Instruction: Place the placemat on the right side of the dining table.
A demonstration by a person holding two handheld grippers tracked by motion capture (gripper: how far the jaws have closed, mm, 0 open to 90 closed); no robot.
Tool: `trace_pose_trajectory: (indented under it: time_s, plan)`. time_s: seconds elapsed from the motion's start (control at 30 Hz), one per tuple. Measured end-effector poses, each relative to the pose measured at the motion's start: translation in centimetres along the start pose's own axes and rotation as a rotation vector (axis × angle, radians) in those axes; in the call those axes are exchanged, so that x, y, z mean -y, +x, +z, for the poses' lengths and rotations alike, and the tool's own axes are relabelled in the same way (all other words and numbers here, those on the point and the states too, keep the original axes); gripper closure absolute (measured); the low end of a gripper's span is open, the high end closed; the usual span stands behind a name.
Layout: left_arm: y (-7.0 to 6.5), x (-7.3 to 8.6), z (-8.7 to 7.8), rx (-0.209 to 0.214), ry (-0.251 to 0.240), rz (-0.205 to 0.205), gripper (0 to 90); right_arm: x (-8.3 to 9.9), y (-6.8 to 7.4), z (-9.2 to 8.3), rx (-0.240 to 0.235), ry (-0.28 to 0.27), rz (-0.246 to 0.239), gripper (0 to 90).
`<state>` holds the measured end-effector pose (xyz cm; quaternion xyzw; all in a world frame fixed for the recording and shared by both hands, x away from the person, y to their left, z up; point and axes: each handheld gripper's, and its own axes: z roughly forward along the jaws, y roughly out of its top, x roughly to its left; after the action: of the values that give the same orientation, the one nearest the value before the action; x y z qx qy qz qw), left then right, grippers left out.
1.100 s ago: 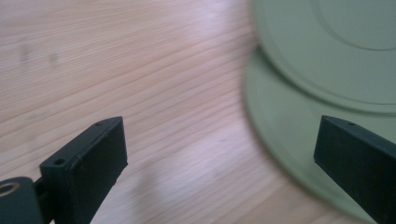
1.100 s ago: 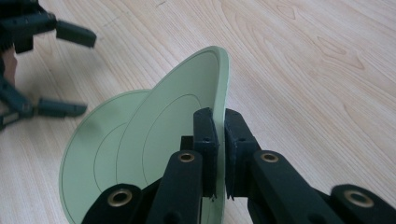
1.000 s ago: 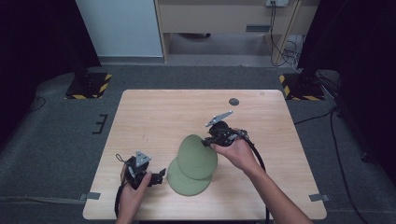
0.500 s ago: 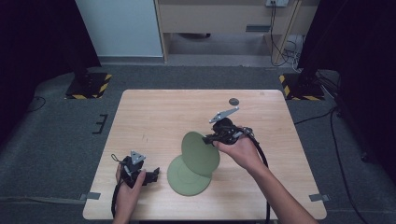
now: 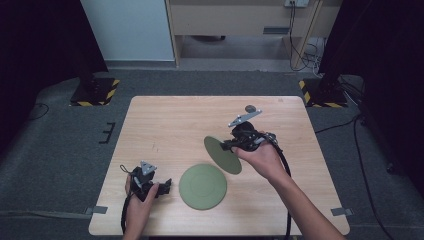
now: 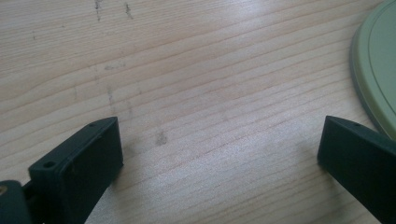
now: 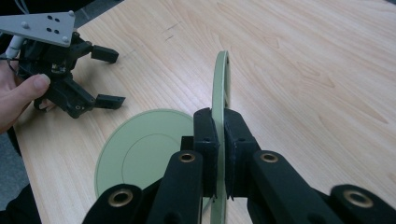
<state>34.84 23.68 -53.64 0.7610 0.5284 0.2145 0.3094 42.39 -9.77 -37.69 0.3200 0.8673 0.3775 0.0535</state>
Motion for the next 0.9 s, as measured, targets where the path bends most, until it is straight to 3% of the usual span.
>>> trace_pose_trajectory:
  time_s: [0.5,0.9]
  plan:
    - [0.0,0.0,0.0,0.000,0.000,0.001,0.0,-0.4,-1.5,-1.6,0.049,-0.035,0.042,86.0]
    - [0.0,0.0,0.0,0.000,0.000,0.001,0.0,0.2,-3.9,-3.3,0.121,-0.070,0.094,86.0]
